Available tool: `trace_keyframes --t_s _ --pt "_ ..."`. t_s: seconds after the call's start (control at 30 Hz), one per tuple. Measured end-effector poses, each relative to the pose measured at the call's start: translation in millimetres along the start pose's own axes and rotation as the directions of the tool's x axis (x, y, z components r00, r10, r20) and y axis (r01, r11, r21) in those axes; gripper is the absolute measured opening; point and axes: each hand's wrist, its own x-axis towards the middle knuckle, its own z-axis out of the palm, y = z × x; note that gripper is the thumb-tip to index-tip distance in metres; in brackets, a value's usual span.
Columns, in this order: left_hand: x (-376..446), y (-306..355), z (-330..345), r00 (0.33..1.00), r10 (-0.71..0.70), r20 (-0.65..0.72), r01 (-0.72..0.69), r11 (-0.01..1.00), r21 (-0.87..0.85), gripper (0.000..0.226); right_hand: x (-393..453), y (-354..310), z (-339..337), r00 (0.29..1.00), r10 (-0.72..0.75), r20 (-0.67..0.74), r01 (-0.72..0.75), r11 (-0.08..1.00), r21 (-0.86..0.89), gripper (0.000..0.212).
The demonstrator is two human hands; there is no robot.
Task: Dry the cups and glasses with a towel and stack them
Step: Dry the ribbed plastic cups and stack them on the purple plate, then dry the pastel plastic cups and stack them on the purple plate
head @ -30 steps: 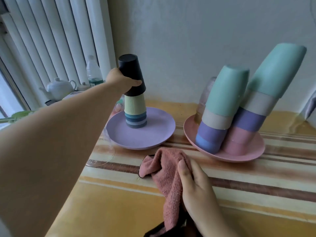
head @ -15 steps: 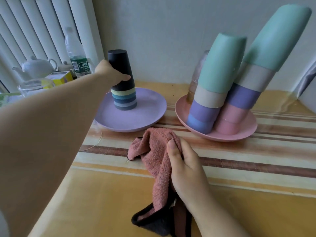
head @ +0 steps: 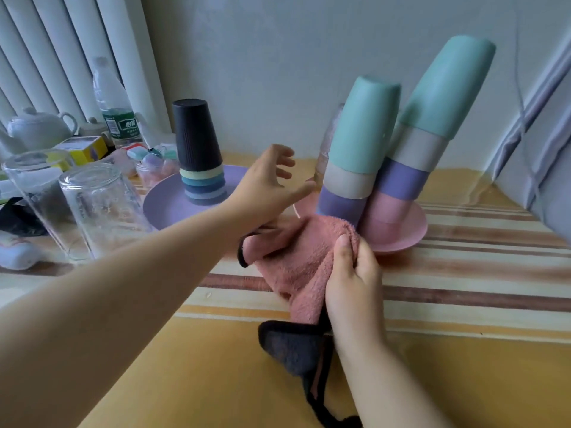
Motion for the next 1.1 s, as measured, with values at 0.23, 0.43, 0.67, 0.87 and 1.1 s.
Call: trace_keyframes --t_s 0.23,0.43,0.67,0.87,1.1 --pt "39 57 33 0.996 -0.020 0.083 0.036 0.979 -0.199 0.080 -1 4 2 1.000 -0.028 0.006 0.028 1.000 0.001 0.015" --pt "48 56 45 0.996 -0.028 0.087 0.037 0.994 -0.102 0.089 -1 6 2 0.998 -0.034 0.044 0.032 0.998 0.046 0.017" --pt "42 61 49 0.996 0.092 0.005 -0.092 0.996 0.000 0.082 -2 5 2 0.998 -0.031 0.051 0.028 0.997 0.068 0.017" --pt "47 70 46 0.988 0.151 -0.014 -0.150 0.988 0.043 0.090 -4 6 4 0.997 -0.058 0.059 0.054 0.997 0.064 0.030" --pt "56 94 30 0.989 0.143 -0.044 -0.148 0.977 -0.155 0.065 -4 2 1 0.996 -0.037 0.081 0.036 0.999 0.010 0.016"
